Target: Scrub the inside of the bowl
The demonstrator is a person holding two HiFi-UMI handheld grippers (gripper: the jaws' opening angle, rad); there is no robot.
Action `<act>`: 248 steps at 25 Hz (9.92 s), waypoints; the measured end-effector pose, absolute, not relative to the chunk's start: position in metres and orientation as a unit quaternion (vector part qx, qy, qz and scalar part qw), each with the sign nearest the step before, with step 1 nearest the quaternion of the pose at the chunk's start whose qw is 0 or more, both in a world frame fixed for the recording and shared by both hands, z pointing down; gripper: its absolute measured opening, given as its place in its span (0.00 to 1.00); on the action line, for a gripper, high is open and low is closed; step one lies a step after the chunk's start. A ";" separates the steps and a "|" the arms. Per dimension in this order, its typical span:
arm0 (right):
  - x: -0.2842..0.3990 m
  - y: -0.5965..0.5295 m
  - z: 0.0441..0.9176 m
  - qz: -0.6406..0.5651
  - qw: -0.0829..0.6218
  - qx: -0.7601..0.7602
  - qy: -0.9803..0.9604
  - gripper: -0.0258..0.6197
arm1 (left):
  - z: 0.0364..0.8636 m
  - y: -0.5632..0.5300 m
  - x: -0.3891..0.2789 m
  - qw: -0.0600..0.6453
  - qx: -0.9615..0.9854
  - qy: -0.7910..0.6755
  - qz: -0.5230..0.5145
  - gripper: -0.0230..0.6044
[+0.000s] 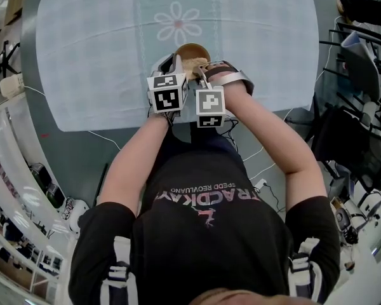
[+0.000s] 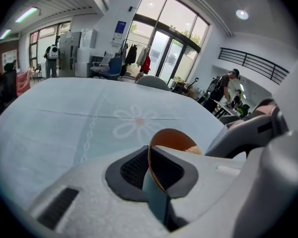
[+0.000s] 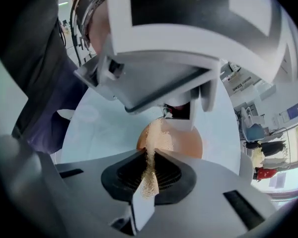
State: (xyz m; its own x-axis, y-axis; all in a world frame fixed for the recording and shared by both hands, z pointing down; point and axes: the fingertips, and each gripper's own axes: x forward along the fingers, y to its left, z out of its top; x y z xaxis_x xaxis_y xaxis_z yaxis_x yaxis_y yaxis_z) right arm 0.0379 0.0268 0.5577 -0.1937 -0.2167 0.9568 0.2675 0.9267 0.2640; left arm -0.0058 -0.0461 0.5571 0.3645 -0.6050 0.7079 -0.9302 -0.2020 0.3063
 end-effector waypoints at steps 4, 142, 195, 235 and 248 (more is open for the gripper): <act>0.053 0.028 0.560 -0.252 0.657 -0.052 -0.709 0.09 | 0.551 -0.044 -0.001 0.337 0.755 -0.509 0.238 0.08; 0.079 -0.043 0.508 -0.055 0.471 0.120 -0.872 0.09 | 0.482 -0.083 -0.031 0.320 0.828 -0.447 0.112 0.08; 0.094 -0.062 0.513 0.209 0.309 0.354 -0.858 0.09 | 0.536 -0.069 -0.044 0.379 0.736 -0.545 0.131 0.08; 0.087 -0.039 0.363 0.173 0.130 0.448 -0.867 0.09 | 0.393 -0.023 -0.073 0.183 0.849 -0.479 0.126 0.06; 0.056 0.016 0.255 0.061 0.078 0.484 -0.870 0.09 | 0.284 0.014 -0.085 0.116 0.892 -0.436 0.040 0.06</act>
